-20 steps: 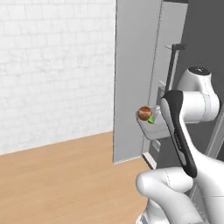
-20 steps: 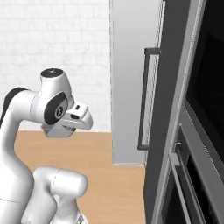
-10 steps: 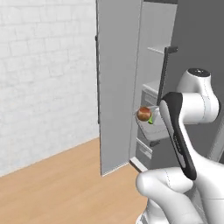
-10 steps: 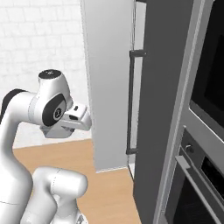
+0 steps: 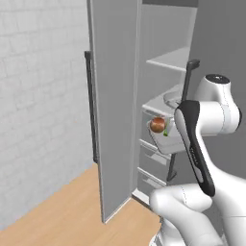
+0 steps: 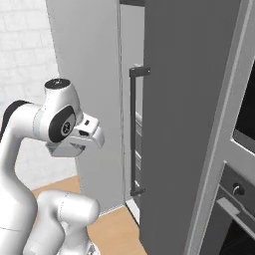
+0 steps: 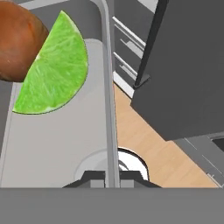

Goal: Take the meat container that has the fish and place it on the second highest rack of the freezer. Then take the vegetable container that has the onion and lemon wedge and place it on the highest rack of the freezer.

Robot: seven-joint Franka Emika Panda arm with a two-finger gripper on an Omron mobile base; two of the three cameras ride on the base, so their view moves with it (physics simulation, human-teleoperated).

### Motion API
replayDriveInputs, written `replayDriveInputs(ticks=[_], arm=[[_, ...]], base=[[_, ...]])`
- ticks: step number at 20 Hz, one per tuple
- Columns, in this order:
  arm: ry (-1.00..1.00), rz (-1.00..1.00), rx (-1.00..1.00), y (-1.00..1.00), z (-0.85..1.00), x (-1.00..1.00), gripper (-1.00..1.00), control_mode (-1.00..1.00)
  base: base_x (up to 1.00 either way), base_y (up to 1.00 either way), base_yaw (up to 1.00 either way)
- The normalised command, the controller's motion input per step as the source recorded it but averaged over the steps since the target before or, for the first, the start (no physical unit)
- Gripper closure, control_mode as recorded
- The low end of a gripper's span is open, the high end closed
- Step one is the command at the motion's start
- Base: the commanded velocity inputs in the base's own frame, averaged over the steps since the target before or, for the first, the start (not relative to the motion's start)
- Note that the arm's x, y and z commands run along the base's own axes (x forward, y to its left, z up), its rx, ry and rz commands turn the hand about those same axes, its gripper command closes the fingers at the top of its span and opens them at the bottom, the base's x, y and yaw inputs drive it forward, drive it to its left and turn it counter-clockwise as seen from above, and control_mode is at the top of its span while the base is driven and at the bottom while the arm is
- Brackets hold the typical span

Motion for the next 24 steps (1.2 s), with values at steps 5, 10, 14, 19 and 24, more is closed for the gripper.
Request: replayDriveInputs(ticks=[5, 10, 14, 19, 24], arm=[[0.00, 0.00, 0.00, 0.00, 0.00, 0.00, 1.00, 1.00], [0.00, 0.00, 0.00, 0.00, 0.00, 0.00, 1.00, 1.00], [0.00, 0.00, 0.00, 0.00, 0.00, 0.00, 1.00, 1.00], [0.00, 0.00, 0.00, 0.00, 0.00, 0.00, 1.00, 1.00], [0.00, 0.00, 0.00, 0.00, 0.00, 0.00, 1.00, 1.00]], base=[[0.43, 0.57, -0.48], [0.31, 0.57, -0.46], [0.27, 0.50, -0.46], [0.26, 0.44, -0.45], [0.29, 0.44, -0.45]])
